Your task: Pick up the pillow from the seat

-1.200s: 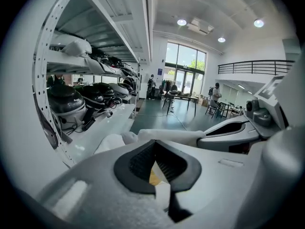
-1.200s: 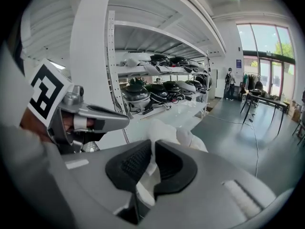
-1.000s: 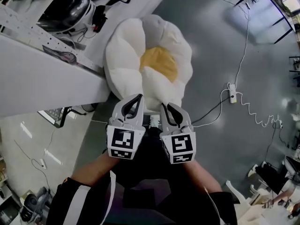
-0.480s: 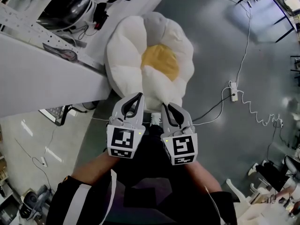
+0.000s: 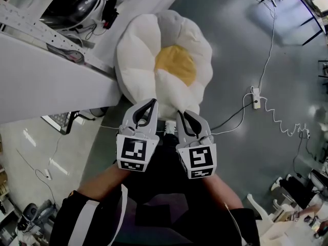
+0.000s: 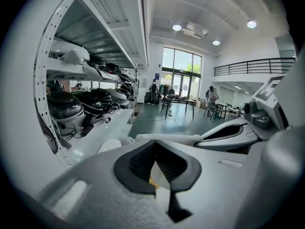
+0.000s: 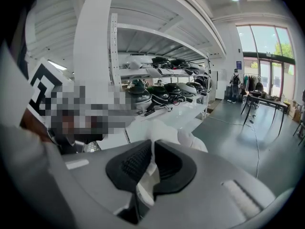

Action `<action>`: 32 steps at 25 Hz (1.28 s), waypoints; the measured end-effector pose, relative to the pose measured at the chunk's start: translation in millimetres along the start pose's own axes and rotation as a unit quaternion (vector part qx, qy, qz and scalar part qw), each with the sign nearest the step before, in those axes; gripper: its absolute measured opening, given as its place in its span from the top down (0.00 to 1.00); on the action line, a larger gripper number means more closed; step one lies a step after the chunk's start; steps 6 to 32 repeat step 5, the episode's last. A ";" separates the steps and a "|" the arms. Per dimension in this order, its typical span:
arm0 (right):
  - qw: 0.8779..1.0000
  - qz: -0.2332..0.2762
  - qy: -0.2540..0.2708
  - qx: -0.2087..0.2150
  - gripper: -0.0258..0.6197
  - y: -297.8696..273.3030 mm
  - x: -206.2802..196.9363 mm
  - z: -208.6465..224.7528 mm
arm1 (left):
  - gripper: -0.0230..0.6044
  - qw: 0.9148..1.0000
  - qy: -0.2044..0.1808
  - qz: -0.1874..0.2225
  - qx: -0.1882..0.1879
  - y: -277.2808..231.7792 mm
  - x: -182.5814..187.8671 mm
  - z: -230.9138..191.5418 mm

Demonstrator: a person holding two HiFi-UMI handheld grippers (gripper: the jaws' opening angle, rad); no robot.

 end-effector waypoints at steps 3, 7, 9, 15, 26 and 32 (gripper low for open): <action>1.000 0.000 -0.003 -0.002 0.93 1.9 -1.1 1.5 | 0.96 1.000 0.000 0.001 -0.001 0.4 -0.1 2.2; 1.000 0.001 -0.005 -0.003 0.93 3.0 -1.5 2.6 | 0.96 1.000 0.001 0.001 -0.001 0.5 -0.6 3.6; 1.000 0.001 -0.005 -0.003 0.93 3.0 -1.5 2.6 | 0.96 1.000 0.001 0.001 -0.001 0.5 -0.6 3.6; 1.000 0.001 -0.005 -0.003 0.93 3.0 -1.5 2.6 | 0.96 1.000 0.001 0.001 -0.001 0.5 -0.6 3.6; 1.000 0.001 -0.005 -0.003 0.93 3.0 -1.5 2.6 | 0.96 1.000 0.001 0.001 -0.001 0.5 -0.6 3.6; 1.000 0.001 -0.005 -0.003 0.93 3.0 -1.5 2.6 | 0.96 1.000 0.001 0.001 -0.001 0.5 -0.6 3.6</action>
Point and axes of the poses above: the fingertips, and each gripper's own axes: y backward along the fingers, z to its right, x out of its top, the point moved 4 cm from there along y, backward along the fingers, and after that the axes turned 7 degrees about z, right-handed, at the moved point
